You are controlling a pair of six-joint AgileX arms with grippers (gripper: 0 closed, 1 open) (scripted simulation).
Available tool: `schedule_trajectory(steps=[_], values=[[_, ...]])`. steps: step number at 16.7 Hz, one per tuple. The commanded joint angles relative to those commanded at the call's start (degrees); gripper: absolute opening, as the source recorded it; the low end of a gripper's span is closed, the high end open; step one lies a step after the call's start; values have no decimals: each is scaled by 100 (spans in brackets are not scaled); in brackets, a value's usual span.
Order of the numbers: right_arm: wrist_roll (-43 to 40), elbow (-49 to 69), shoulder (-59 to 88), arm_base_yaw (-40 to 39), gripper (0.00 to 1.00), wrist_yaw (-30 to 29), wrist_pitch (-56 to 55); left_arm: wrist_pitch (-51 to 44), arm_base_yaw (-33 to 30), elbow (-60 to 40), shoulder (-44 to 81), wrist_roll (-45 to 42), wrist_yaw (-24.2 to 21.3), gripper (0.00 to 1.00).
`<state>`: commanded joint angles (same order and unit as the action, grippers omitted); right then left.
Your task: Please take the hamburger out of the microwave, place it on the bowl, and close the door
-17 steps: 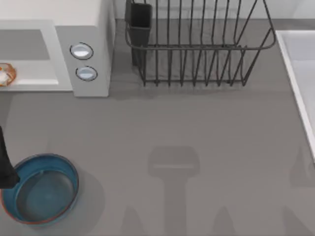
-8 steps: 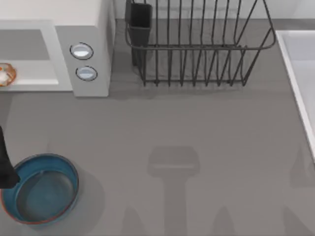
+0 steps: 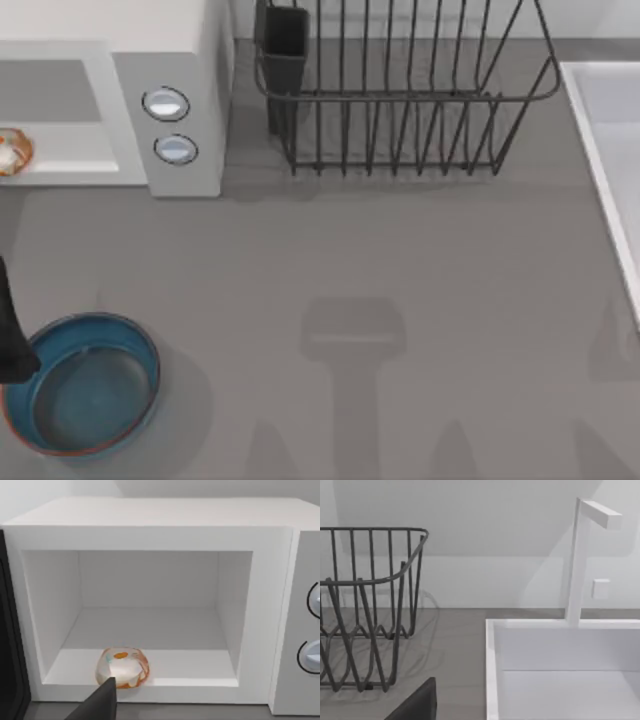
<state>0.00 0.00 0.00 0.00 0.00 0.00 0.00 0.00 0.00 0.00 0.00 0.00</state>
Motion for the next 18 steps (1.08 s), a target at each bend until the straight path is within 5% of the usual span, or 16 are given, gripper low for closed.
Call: schedule_trajectory(steps=[8, 18], values=[[0, 0, 0, 0, 100, 0, 0, 958, 168, -699, 1653, -75, -191, 100], [0, 0, 0, 0, 100, 0, 0, 3969, 695, -2896, 7787, -311, -792, 100]])
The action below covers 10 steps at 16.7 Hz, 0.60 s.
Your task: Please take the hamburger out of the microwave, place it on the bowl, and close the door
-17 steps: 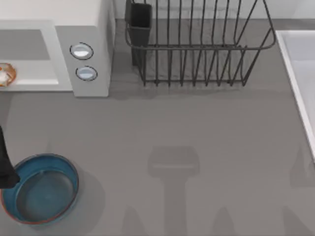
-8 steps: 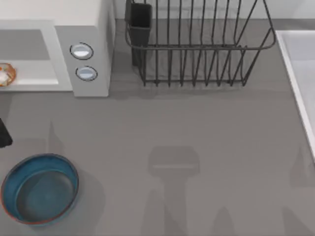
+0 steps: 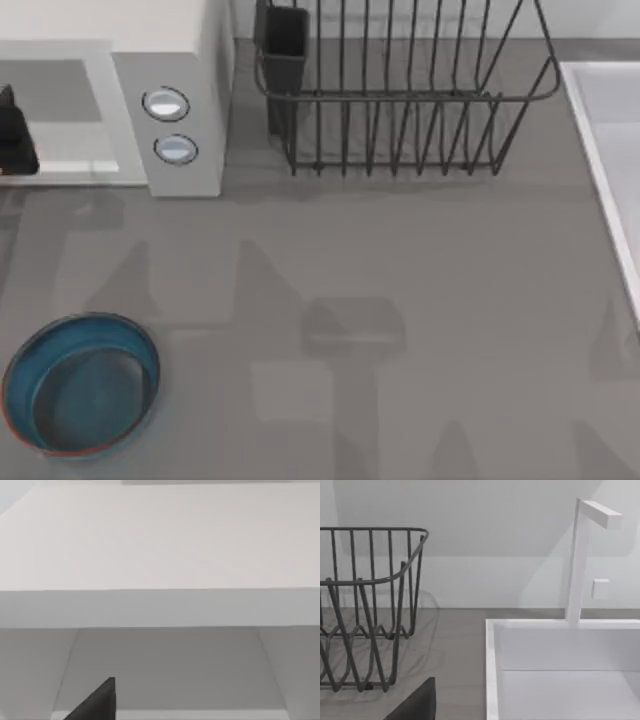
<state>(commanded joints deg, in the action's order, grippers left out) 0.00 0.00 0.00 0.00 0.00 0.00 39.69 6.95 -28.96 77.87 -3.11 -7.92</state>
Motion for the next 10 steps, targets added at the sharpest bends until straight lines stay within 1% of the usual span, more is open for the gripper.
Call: schedule_trajectory(steps=[6, 10], values=[[0, 0, 0, 0, 100, 0, 0, 1738, 304, -1268, 3745, -136, -347, 100], [0, 0, 0, 0, 100, 0, 0, 2553, 447, -1863, 5463, -200, -510, 100]])
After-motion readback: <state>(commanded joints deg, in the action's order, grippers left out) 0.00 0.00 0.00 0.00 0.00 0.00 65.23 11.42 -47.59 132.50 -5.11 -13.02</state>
